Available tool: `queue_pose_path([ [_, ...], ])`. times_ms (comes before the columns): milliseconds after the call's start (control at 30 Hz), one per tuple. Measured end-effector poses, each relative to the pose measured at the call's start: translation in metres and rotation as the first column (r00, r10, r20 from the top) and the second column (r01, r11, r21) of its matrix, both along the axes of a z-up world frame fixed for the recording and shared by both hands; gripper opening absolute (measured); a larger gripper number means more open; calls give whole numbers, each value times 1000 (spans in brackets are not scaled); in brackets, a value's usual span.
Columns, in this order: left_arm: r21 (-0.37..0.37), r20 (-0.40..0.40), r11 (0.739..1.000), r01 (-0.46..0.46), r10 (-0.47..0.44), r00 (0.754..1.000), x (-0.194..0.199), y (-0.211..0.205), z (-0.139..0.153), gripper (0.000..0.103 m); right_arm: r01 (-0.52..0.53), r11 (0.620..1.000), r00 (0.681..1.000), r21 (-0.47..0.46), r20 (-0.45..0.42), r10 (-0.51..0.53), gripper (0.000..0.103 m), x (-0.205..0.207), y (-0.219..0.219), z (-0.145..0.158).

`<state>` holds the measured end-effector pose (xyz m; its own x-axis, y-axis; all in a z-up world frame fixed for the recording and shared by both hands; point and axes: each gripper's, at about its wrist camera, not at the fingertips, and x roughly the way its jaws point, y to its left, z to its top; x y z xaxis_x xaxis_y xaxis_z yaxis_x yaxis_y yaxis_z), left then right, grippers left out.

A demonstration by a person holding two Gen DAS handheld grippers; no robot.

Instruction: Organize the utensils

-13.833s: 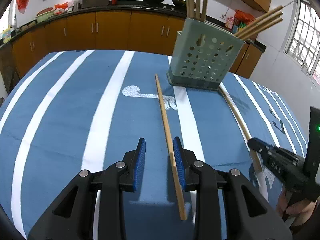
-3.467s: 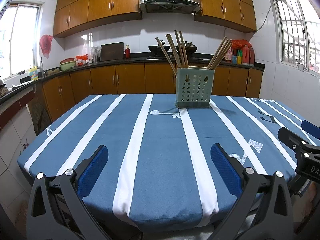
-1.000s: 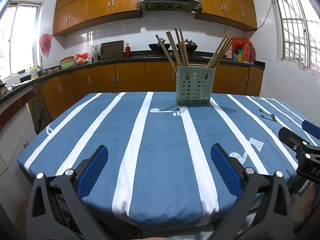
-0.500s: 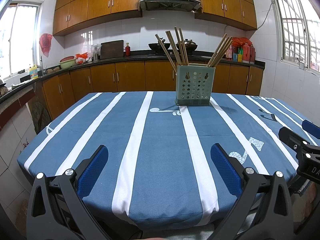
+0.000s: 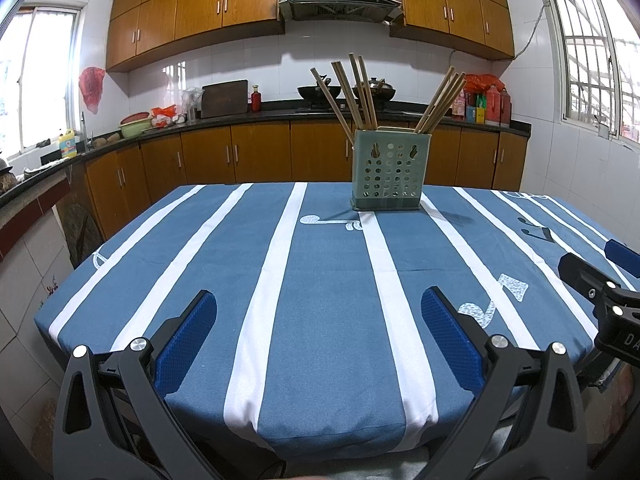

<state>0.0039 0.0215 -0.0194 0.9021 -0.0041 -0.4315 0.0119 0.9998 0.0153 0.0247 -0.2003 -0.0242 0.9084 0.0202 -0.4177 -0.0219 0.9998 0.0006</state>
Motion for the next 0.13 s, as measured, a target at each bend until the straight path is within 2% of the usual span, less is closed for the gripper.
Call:
queue_pose_path([
  [133,1,0,1000,1,-1,1000,0,1,-1,101,0,1000,1000,0,0,0,99,0,0,0],
])
